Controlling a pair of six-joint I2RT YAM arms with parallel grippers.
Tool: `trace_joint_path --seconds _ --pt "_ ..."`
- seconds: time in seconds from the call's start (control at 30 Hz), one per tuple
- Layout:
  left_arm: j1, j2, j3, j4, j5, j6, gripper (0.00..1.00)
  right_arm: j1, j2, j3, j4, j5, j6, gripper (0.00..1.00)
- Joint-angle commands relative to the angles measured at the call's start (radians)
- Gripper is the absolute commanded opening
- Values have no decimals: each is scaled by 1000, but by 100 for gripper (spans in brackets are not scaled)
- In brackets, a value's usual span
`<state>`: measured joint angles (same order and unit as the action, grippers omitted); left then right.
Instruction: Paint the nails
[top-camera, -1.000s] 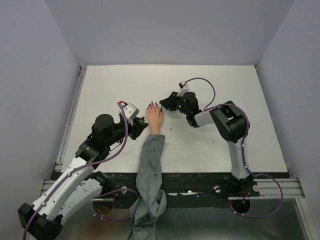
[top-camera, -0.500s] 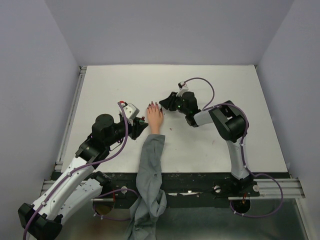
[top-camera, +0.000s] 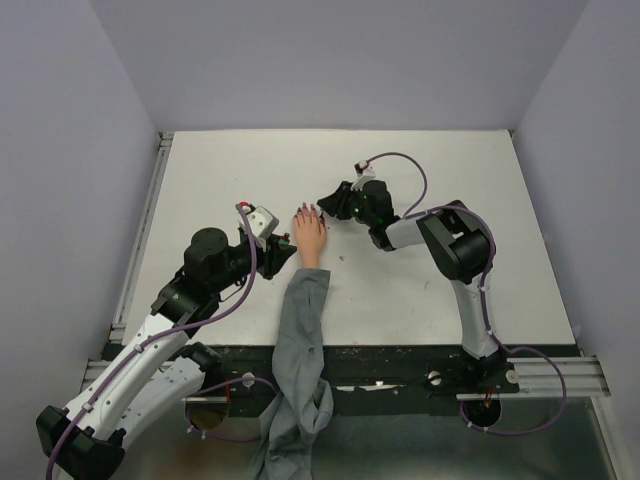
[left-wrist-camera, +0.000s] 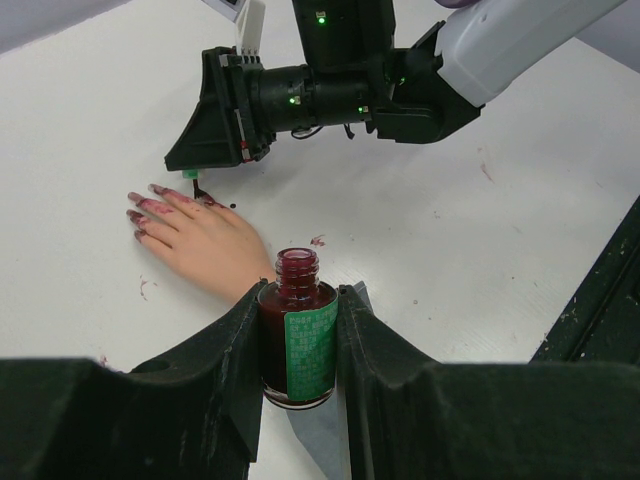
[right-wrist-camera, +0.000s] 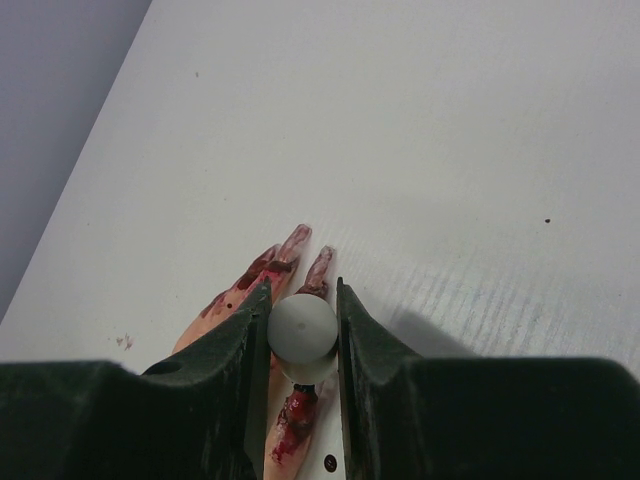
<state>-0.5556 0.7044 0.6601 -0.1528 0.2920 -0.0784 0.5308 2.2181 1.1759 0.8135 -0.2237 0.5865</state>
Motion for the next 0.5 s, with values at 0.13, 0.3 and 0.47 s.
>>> trace_joint_path --seconds 0.13,0.3,0.47 --pt "5 -2 33 21 21 6 0 6 37 39 -17 33 -10 1" --pt "5 1 32 21 21 6 0 8 38 42 -20 56 -10 1" --pt "5 1 32 19 22 6 0 9 32 31 4 73 -7 1"
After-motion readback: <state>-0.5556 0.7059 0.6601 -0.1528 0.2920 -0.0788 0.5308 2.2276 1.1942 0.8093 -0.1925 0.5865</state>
